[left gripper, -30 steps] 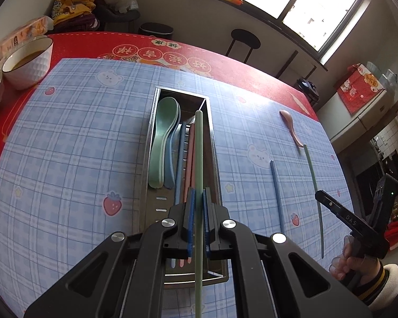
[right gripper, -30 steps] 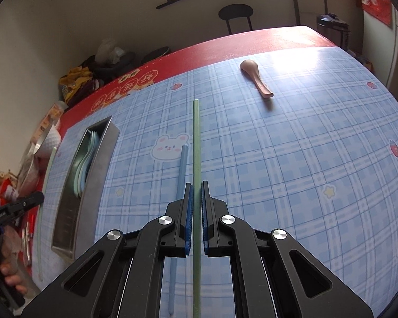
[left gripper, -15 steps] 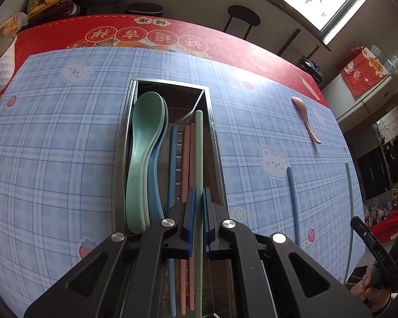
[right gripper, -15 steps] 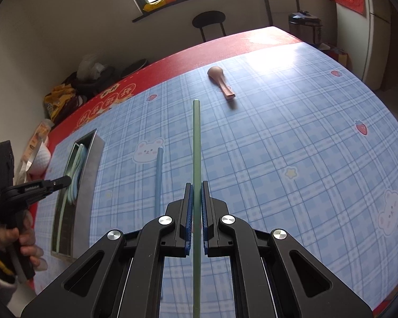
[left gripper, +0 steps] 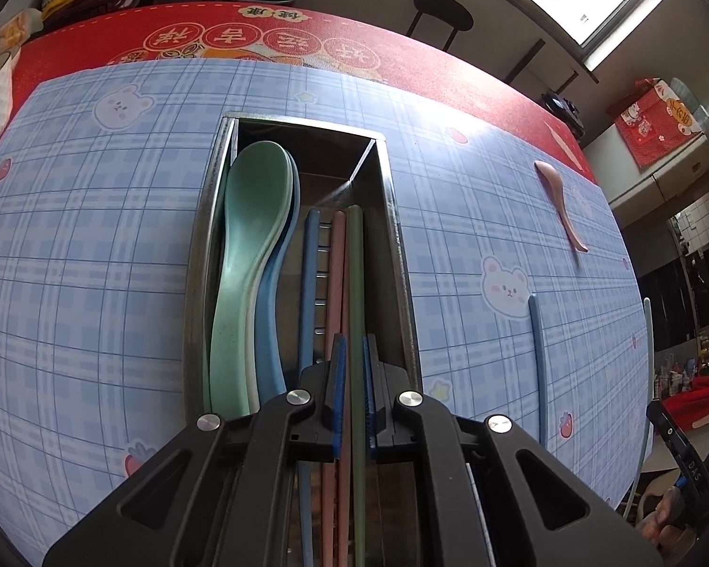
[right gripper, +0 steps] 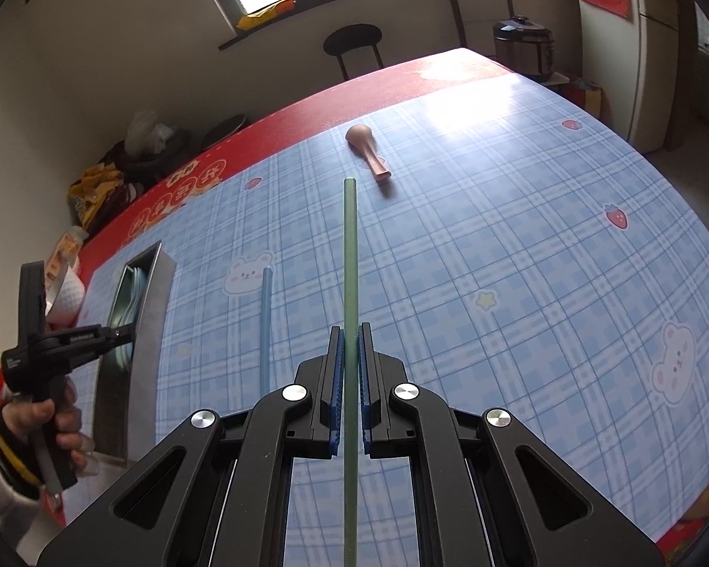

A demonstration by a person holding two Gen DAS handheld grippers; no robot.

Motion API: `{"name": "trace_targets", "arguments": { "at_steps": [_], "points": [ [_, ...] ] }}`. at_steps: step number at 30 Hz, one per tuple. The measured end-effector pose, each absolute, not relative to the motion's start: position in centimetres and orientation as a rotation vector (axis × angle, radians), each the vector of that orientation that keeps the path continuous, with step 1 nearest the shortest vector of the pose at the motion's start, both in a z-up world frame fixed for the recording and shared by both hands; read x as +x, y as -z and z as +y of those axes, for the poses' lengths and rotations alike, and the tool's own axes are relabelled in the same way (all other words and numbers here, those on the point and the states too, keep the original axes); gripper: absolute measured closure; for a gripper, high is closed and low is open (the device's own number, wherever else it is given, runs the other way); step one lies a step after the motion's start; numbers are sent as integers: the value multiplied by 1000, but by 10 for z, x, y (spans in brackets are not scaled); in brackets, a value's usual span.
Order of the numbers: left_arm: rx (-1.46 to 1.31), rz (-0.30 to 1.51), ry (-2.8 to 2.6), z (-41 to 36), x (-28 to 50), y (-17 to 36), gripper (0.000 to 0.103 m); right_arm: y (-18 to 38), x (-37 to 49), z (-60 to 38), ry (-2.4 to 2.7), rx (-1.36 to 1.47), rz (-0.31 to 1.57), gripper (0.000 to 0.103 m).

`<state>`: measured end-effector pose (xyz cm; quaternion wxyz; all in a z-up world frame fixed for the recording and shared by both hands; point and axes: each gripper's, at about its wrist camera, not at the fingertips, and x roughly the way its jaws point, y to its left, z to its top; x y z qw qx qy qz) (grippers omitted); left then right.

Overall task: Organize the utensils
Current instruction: 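Lower the green chopstick into the caddy and open the left gripper, then carry the green chopstick into the caddy and open the right gripper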

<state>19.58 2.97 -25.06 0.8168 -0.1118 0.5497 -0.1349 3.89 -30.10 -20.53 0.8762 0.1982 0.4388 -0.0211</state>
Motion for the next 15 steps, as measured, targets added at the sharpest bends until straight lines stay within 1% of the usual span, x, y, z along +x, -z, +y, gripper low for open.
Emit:
{"name": "trace_targets", "arguments": {
  "at_steps": [4,9,10,12,13,14,15],
  "points": [
    [-196,1123,281,34,183,233,93,205,42,-298,23,428,917,97],
    [-163,1046,267,45,156,207,70,203,51,-286,-22,437,920,97],
    [-156,1033,260,48,151,203,67,202,53,-283,-34,437,921,97],
    [-149,1010,244,53,141,197,58,201,59,-275,-57,435,928,97],
    [-145,1001,236,56,136,195,56,201,63,-270,-69,432,931,97],
    [-139,992,225,58,131,192,50,200,66,-265,-81,430,935,97],
    [-131,979,208,61,126,189,42,200,69,-261,-93,429,940,97]
  ]
}}
